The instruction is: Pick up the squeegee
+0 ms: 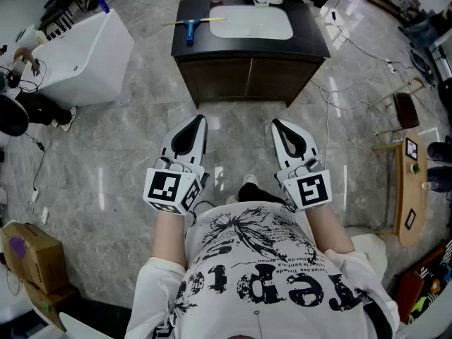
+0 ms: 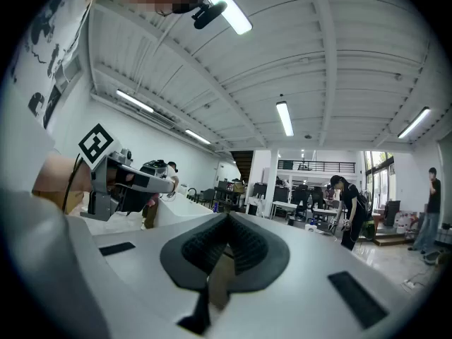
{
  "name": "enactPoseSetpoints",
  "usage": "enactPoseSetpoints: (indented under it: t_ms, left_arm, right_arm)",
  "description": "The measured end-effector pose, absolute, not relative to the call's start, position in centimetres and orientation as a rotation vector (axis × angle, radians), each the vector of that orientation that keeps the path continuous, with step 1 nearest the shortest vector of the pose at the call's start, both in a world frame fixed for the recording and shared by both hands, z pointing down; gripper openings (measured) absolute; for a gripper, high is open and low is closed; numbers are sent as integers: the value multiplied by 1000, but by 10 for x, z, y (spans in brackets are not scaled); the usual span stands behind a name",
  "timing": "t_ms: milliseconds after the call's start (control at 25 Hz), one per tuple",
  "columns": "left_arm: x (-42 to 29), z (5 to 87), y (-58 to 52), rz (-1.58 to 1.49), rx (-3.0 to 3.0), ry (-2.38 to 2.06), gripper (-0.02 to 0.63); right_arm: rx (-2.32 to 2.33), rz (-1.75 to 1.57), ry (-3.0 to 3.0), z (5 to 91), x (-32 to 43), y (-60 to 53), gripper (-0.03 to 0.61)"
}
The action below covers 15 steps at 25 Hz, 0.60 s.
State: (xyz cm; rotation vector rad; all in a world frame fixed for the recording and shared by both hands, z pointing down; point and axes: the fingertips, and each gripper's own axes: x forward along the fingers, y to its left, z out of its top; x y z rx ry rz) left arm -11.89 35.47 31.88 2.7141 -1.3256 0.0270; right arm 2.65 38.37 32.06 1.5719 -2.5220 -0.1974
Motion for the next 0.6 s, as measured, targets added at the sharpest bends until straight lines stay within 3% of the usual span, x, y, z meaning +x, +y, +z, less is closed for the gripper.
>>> enactPoseSetpoints:
  t_ms: [560,600]
  left_arm:
    - [-136,328,383,12,2694,-1332,15]
    - [-140,330,381,8,2678,-1360,39]
  right_arm:
    - [1649,-161,-2573,322,19,401,12]
    - [1658,-145,-2576,323,18,400,14]
